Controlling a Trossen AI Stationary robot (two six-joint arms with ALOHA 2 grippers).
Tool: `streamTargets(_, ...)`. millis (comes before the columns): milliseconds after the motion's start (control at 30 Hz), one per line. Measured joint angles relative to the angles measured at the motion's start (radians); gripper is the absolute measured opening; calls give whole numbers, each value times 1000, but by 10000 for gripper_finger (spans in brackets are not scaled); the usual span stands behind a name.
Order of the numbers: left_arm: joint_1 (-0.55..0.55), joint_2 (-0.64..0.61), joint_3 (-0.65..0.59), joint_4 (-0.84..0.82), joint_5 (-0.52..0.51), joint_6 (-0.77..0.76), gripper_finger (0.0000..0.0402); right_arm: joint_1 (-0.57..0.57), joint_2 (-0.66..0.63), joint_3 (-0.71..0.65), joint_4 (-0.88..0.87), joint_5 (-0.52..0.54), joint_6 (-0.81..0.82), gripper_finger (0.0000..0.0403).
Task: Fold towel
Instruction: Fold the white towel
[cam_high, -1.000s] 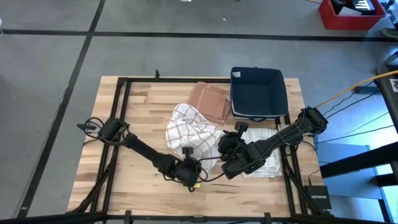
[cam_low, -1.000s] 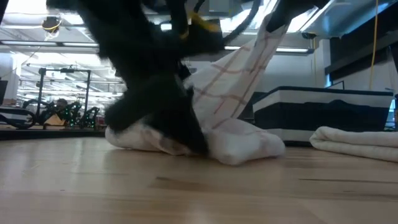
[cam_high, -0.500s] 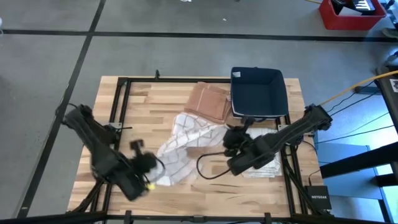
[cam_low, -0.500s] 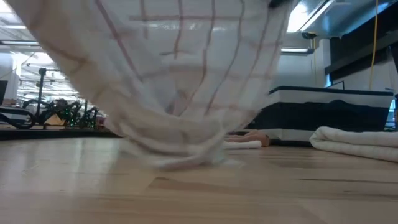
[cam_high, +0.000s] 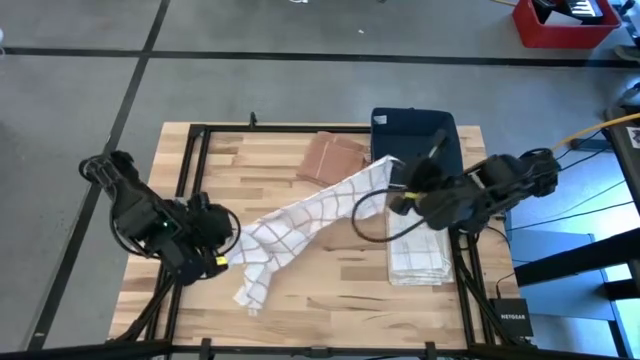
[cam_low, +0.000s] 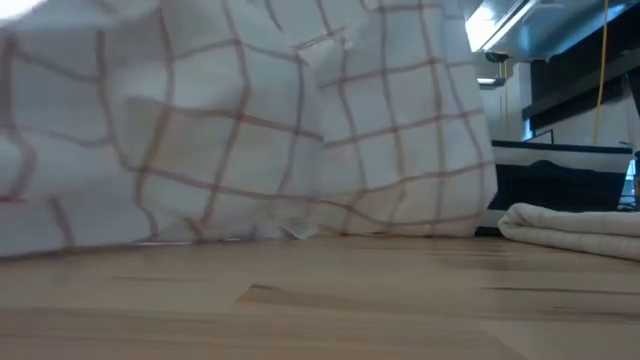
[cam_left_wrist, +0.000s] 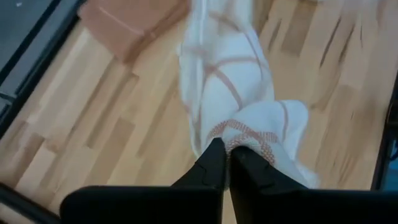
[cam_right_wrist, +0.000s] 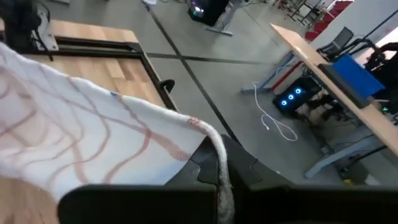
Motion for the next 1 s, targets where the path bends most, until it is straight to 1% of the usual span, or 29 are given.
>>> streamTargets(67, -1, 7, -28, 0, 36, -1, 4, 3, -13, 0, -20, -27, 19, 5)
streamTargets(167, -13, 22, -105, 1, 94, -33, 3, 4, -14, -15, -57, -97, 90, 5)
streamTargets(300, -35, 24, -236, 59, 177, -59, 3, 4, -12, -115, -56, -206, 122, 5)
streamTargets(367, -50, 24, -294, 103, 229, -80, 8, 4, -11, -180, -55, -241, 149, 5)
streamTargets(533, -76, 24, -425, 219, 341, -135, 19, 4, -11, -340, -48, -265, 211, 5)
streamTargets(667, -76, 24, -500, 283, 387, -146, 21, 4, -11, -428, 6, -261, 212, 5)
streamTargets(767, -71, 24, -519, 280, 389, -178, 21, 4, -11, -446, 64, -259, 175, 5)
streamTargets(833, -60, 20, -519, 289, 402, -240, 26, 4, -11, -446, 110, -265, 138, 5)
streamTargets(900, -40, 8, -519, 285, 422, -301, 41, 4, -11, -436, 141, -274, 103, 5)
streamTargets(1000, -12, 7, -519, 280, 442, -311, 83, 4, -12, -429, 196, -282, 53, 5)
